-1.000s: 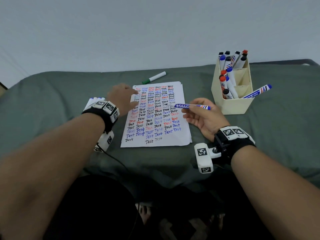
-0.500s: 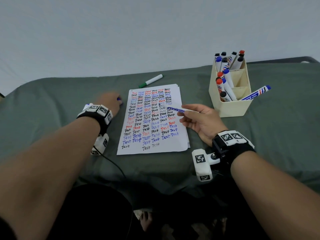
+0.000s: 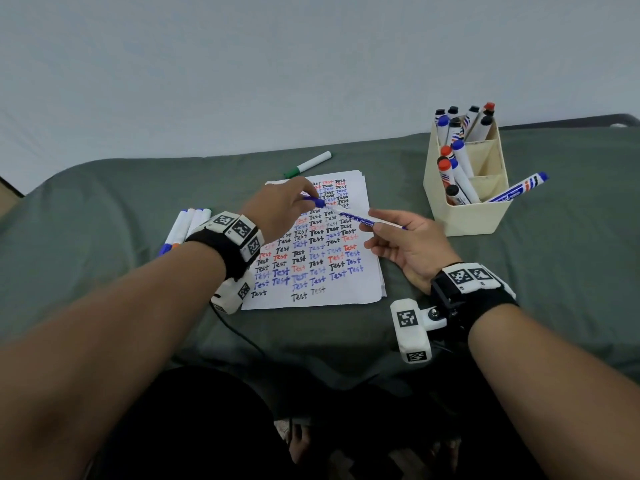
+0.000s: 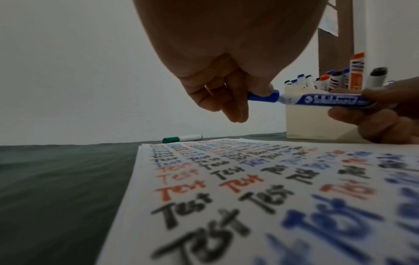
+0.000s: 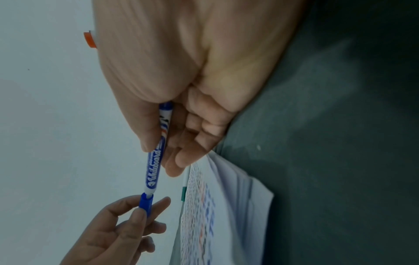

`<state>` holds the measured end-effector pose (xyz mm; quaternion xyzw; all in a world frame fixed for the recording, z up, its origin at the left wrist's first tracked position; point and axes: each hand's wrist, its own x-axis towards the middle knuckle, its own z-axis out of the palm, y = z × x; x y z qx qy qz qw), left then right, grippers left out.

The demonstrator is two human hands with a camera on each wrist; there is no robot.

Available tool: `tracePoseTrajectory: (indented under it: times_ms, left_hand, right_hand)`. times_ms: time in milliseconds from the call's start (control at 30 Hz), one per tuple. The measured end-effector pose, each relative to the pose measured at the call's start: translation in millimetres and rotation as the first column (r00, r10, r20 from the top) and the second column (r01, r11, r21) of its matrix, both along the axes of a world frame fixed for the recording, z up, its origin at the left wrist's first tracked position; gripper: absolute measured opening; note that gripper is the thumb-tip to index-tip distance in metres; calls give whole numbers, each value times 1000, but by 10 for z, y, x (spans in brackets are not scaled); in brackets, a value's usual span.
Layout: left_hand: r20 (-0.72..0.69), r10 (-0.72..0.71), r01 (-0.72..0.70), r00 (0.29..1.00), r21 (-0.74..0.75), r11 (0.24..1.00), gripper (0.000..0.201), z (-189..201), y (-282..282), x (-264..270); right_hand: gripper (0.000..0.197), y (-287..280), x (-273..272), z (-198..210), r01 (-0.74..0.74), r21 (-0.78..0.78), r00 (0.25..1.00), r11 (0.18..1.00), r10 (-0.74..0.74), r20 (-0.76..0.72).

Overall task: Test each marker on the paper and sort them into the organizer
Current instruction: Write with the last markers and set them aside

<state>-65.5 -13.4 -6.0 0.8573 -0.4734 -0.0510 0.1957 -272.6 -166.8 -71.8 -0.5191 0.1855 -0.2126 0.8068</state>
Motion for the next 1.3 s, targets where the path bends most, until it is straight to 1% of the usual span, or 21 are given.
tracePoseTrajectory:
  times_ms: [133, 300, 400, 600, 767, 867, 933, 1033, 1067, 1100, 1133, 1167, 1200, 1233, 1300]
  left_hand:
    - [-17, -41, 41, 999, 27, 999, 3, 5, -25, -125]
    - [-67, -16, 19, 998, 32, 999, 6, 4, -31, -140]
    - [-59, -13, 15, 998, 32, 999, 7, 2, -52, -155]
    - [-94, -27, 30, 995, 31, 999, 10, 34, -87, -233]
    - [-62, -18, 21, 998, 49, 999, 14, 55, -143, -291]
    - [-60, -26, 28, 998, 33, 999, 13, 98, -174, -326]
    - [-37, -34, 37, 999, 65, 997, 13, 128, -181, -327]
    - [-22, -34, 37, 999, 166, 985, 12, 103, -146, -316]
    - [-23, -19, 23, 1000, 184, 983, 22, 65, -122, -315]
    - [-11, 7, -4, 1000, 206, 979, 44, 10, -94, -306]
    - [17, 42, -45, 999, 245, 969, 70, -52, -60, -298]
    - [62, 87, -102, 994, 309, 946, 93, -105, -24, -294]
    - [102, 121, -152, 987, 394, 906, 108, -155, 16, -284]
    - [115, 134, -173, 984, 485, 857, 117, -204, 54, -270]
    - [45, 110, -114, 993, 629, 769, 124, -291, 120, -230]
  right_hand:
    - [22, 7, -16, 17, -5, -2, 1000, 1000, 5, -5]
    - [22, -4, -22, 17, -30, -6, 999, 1000, 30, -15]
    - [22, 5, -22, 10, -36, -12, 999, 999, 36, -16]
    - [22, 6, -12, 0, -14, -14, 1000, 1000, 14, -1]
    - [21, 2, -4, -21, -3, -22, 1000, 1000, 4, 13]
    - [21, -4, -7, -15, 13, -8, 1000, 1000, -13, 24]
    - [21, -8, -15, -11, 16, -11, 1000, 1000, -16, 13]
    - [19, 6, -6, -2, 21, -35, 1000, 999, -21, -21]
    - [17, 13, -1, 3, 27, -43, 999, 999, -28, -29]
    - [15, 16, 2, 10, 38, -46, 999, 998, -39, -37]
    - [13, 18, 0, 17, 53, -44, 998, 998, -55, -42]
    - [12, 19, -3, 24, 71, -34, 996, 997, -72, -43]
    - [10, 20, -7, 30, 89, -24, 995, 996, -90, -40]
    - [9, 23, -11, 34, 104, -17, 994, 994, -104, -35]
    - [9, 32, -19, 40, 126, -12, 992, 992, -126, -28]
